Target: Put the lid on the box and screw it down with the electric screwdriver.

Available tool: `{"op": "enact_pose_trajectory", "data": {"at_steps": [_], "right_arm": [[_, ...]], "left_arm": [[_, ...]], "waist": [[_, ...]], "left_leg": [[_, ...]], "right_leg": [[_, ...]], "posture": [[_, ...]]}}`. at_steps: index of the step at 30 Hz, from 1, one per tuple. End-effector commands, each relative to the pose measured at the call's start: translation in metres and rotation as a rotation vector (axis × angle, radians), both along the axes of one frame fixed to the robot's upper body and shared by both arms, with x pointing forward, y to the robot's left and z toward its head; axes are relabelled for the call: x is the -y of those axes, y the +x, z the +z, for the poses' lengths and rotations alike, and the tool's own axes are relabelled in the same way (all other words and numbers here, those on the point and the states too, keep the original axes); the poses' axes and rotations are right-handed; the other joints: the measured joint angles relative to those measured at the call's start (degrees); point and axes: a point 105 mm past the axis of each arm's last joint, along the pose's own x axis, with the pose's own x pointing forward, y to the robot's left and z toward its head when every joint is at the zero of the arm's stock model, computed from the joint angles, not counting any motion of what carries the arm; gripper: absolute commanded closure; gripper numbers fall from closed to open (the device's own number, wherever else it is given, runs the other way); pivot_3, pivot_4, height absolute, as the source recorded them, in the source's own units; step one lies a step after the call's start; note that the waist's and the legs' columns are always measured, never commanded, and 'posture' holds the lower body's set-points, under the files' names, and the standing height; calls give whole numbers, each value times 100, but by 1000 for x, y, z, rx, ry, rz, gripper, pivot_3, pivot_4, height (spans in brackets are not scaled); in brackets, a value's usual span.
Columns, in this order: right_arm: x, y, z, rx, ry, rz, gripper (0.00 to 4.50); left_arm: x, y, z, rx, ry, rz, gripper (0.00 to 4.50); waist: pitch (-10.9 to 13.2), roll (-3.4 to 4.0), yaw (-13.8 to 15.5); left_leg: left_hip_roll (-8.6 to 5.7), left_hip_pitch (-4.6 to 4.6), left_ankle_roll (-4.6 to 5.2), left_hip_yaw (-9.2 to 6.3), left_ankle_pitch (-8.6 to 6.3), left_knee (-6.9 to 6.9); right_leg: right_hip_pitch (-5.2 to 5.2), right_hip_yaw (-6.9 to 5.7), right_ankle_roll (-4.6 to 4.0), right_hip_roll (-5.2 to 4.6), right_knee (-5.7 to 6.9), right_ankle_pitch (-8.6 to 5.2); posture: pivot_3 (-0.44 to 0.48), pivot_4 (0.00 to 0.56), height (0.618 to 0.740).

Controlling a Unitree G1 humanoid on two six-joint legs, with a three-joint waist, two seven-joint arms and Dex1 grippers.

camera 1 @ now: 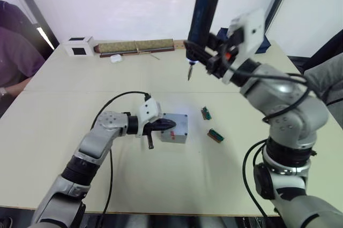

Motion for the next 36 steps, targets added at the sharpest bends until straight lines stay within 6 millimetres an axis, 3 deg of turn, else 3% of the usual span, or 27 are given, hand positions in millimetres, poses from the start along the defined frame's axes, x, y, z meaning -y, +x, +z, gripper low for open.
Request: {"op": "enact_pose_trajectory", "data": {"at_steps": [1, 3, 5, 6, 11, 13, 17, 29, 31, 32, 35, 36], "right_arm": [[43, 5, 1, -102, 25, -107, 2748], [74, 11, -28, -295, -31, -184, 2748], [118, 11, -71, -586, -53, -251, 2748], [130, 8, -82, -670, -54, -259, 2748], [170, -7, -114, -967, -55, -273, 2748], [186, -14, -129, -1079, -73, -323, 2748], [186, -22, -138, -1176, -83, -291, 2748], [187, -24, -165, -1307, -144, -327, 2748], [194, -25, -175, -1339, -180, -385, 1740], [195, -26, -178, -1346, -193, -391, 1518], [194, -23, -177, -1331, -201, -390, 180], [193, -22, -176, -1325, -190, -386, 63]], "left_arm": [[-8, 14, 30, -92, -184, 80, 4500], [-9, 10, 46, -52, -174, 34, 4500], [-4, -6, 64, -2, -117, -81, 4500], [-3, -12, 68, 8, -96, -120, 4500], [-2, -40, 61, 33, 81, -304, 4500], [-3, -45, 56, 34, 111, -331, 4500], [-3, -48, 49, 32, 122, -333, 4500], [-7, -46, 35, 21, 99, -222, 4500], [-9, -43, 36, 22, 92, -194, 4500], [-11, -42, 37, 22, 91, -184, 4500], [-14, -39, 37, 23, 89, -161, 4500], [-15, -38, 38, 22, 86, -156, 4500]], "waist": [[13, -7, 16], [31, -17, 11], [33, -17, 20], [33, -15, 27], [96, 74, -55], [122, 65, -86], [135, 44, -148], [146, 29, -95], [146, 29, -47], [146, 29, -29], [144, 18, -9], [143, 15, -5]], "left_leg": [[-1, -4, 0, -1, 0, 1], [-1, -18, 0, -6, 0, 2], [-3, -68, -1, -8, 1, 6], [-4, -82, -1, -9, 1, 7], [-19, -101, 1, 36, 1, -10], [-19, -98, 4, 56, 0, -15], [4, -94, 4, 46, 0, -12], [2, -103, 4, 45, 0, 5], [1, -103, 4, 45, 0, 8], [0, -103, 4, 45, 0, 9], [-1, -100, 4, 44, 0, 10], [-1, -100, 4, 43, 0, 12]], "right_leg": [[-2, -2, 0, -1, 0, 0], [-12, -7, 0, 0, 0, 0], [-55, -10, 1, 0, -1, 1], [-68, -12, 1, -1, -3, 1], [-100, 18, 3, -15, -22, 0], [-111, 33, 6, -4, -17, 0], [-110, 28, 3, 43, -9, -1], [-113, 35, 7, 25, -8, 1], [-112, 35, 9, 25, -8, 3], [-112, 35, 9, 26, -8, 3], [-107, 33, 9, 30, -8, 3], [-106, 33, 10, 30, -8, 3]], "posture": [[0, 150, 740], [0, 150, 740], [0, 150, 740], [0, 150, 740], [0, 150, 740], [0, 150, 740], [0, 150, 740], [0, 150, 740], [0, 150, 740], [0, 150, 740], [0, 150, 740], [0, 150, 740]]}}
